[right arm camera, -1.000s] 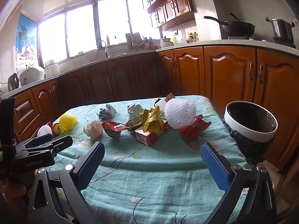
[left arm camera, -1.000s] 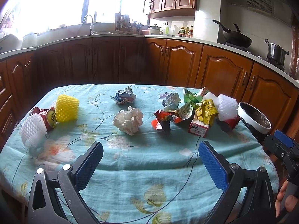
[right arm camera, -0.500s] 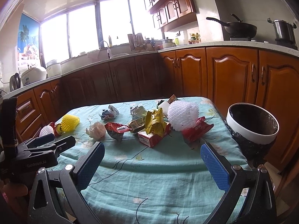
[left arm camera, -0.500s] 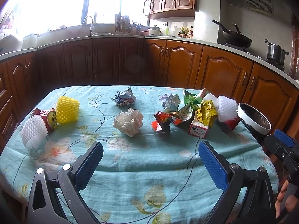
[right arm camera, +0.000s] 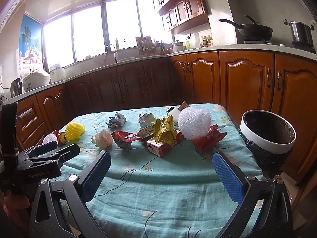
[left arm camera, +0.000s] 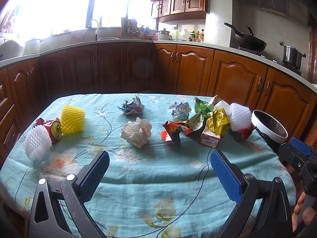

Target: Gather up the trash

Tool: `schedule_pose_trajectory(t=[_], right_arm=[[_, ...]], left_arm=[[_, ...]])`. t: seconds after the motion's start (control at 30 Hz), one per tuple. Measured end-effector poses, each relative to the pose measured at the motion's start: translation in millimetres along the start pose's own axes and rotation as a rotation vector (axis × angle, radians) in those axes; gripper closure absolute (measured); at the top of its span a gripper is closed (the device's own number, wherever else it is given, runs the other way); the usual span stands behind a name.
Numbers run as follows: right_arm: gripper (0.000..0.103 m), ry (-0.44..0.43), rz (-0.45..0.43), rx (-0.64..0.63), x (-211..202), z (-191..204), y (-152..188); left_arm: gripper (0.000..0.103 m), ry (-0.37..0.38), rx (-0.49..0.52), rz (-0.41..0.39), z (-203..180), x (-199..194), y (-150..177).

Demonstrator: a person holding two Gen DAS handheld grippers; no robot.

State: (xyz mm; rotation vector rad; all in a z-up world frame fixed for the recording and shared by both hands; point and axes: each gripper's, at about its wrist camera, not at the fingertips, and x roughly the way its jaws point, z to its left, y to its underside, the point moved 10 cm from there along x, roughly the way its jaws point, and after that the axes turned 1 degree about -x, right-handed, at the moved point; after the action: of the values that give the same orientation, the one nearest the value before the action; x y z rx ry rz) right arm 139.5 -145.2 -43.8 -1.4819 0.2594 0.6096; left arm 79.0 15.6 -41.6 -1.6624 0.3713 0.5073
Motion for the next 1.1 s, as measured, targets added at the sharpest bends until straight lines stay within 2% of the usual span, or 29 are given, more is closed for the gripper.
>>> schedule_pose_trajectory(t=[0.8, 1.1], right_arm=[[0.000, -0.004, -0.004, 0.005, -1.0, 1.1, -0.1], [0.000, -0.050, 0.010, 0.020, 4.3, 8.0, 0.3]], left_arm=[[0.001, 0.000, 0.004, 0.002, -1.0, -1.4, -0.6], [0.001, 0.000, -0.016, 0.019, 5.5, 5.4, -2.3]])
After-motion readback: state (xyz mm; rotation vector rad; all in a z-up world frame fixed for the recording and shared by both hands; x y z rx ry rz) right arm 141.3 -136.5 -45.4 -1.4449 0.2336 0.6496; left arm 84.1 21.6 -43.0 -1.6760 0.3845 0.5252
